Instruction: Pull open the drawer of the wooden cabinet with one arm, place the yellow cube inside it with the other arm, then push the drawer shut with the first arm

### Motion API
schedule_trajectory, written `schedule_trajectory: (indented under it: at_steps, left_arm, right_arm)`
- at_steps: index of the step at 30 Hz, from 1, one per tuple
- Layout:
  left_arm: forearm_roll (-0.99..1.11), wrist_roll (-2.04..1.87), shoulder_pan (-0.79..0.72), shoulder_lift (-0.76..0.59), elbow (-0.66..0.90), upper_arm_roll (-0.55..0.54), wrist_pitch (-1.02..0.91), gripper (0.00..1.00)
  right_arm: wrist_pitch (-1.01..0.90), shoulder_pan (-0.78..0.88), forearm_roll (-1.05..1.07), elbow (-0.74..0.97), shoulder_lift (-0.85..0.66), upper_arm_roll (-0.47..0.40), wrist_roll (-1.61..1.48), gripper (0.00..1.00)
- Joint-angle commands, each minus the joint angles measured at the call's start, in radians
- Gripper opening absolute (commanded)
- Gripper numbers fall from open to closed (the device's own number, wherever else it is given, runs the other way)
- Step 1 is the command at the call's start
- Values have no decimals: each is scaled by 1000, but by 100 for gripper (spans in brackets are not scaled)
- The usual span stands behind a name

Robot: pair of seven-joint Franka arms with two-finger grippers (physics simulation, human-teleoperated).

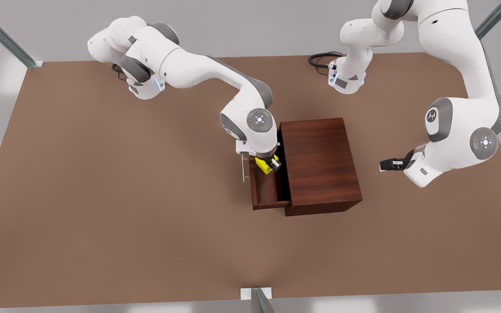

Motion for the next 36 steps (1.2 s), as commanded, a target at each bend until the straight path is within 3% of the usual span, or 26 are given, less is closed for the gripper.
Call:
schedule_trajectory:
  at_steps: [1,2,3,6,9,12,14,15,17,21,24,36]
  left_arm:
    - [0,4,0,-1,0,0,-1,100]
    - [2,4,0,-1,0,0,-1,100]
    - [0,4,0,-1,0,0,-1,100]
    - [25,1,-20,0,0,0,0,100]
    - [40,-65,-52,2,5,0,-1,100]
    - [120,-325,-211,2,66,-2,-1,100]
    - [114,-833,-448,117,296,-2,-4,100]
    - [114,-1003,-547,224,443,-2,9,100]
    - [120,-1125,-678,303,511,1,166,100]
    - [270,-1458,-887,487,582,11,388,100]
    - [408,-1567,-963,559,577,9,391,100]
    - [456,-1485,-974,658,536,67,361,100]
  right_arm:
    - [-4,3,1,7,1,0,302,55]
    - [-4,3,-1,7,2,-1,300,67]
    - [-4,3,-5,6,1,-3,297,100]
    - [-42,-26,-10,6,-10,-1,273,100]
    - [-261,-253,-10,6,-80,0,6,100]
    - [-358,-617,-37,-2,-174,3,-572,100]
    - [-384,-750,-59,-37,-217,-13,-1201,100]
    - [-350,-753,-45,-137,-258,-85,-1456,100]
    - [-246,-646,58,-310,-352,-305,-1754,100]
    - [-323,-664,48,-266,-373,-334,-1765,100]
    - [-312,-661,52,-266,-366,-320,-1696,100]
    - [-317,-648,52,-269,-337,-316,-1679,100]
